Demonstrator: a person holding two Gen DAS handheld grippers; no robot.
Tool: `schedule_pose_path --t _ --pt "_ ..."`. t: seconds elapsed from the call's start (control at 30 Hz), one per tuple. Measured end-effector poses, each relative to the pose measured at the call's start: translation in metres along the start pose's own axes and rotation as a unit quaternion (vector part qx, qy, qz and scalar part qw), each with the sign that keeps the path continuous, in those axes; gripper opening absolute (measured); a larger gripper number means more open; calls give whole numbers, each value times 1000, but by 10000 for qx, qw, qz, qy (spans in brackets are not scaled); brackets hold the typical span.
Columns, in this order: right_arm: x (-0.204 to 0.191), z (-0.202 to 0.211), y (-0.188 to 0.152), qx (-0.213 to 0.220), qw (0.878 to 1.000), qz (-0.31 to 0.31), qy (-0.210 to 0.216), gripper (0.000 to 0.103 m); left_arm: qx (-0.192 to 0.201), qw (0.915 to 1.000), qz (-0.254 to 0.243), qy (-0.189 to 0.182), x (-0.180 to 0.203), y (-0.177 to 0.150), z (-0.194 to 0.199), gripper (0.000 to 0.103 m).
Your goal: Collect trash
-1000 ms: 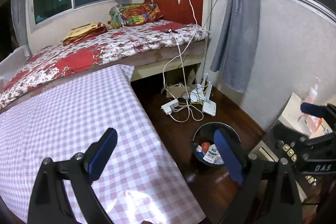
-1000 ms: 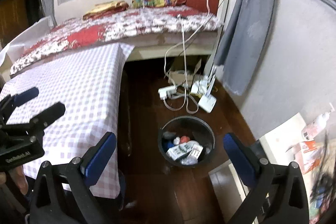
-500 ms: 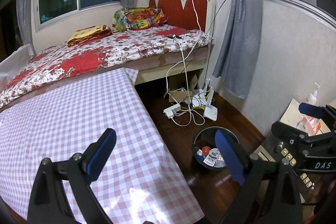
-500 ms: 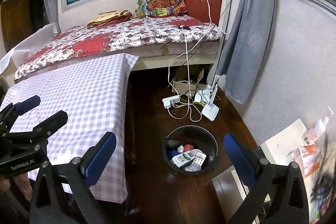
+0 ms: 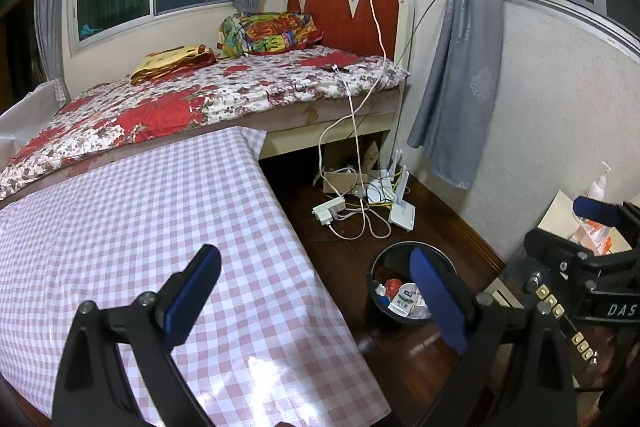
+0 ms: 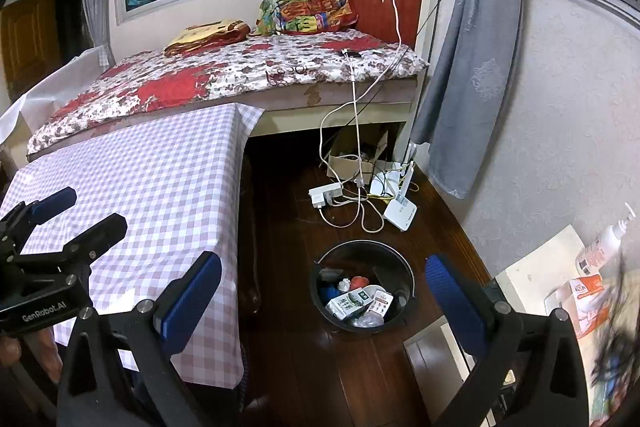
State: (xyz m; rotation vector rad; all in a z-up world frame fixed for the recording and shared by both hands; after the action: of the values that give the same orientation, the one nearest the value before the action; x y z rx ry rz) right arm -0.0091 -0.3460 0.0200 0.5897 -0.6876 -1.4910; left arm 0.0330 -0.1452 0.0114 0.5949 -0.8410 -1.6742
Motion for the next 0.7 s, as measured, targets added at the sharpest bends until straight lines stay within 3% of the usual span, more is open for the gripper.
schedule_pose_path --t 0.7 --pt "6 1 1 23 10000 -35 35 103 -3 10000 1 12 -1 0 1 97"
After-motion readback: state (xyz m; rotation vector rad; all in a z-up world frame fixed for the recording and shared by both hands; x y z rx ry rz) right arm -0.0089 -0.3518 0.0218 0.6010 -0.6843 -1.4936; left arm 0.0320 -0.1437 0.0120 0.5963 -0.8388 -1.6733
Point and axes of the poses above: each gripper's, at about its wrist camera, not at the fingertips, and z roughly against the way its jaws point, x to its right, y to its top, the point moved 8 cm from there along -z, roughly the way its jaws point, and after that the axes turned 1 degree about -x, right-handed, at the moved point
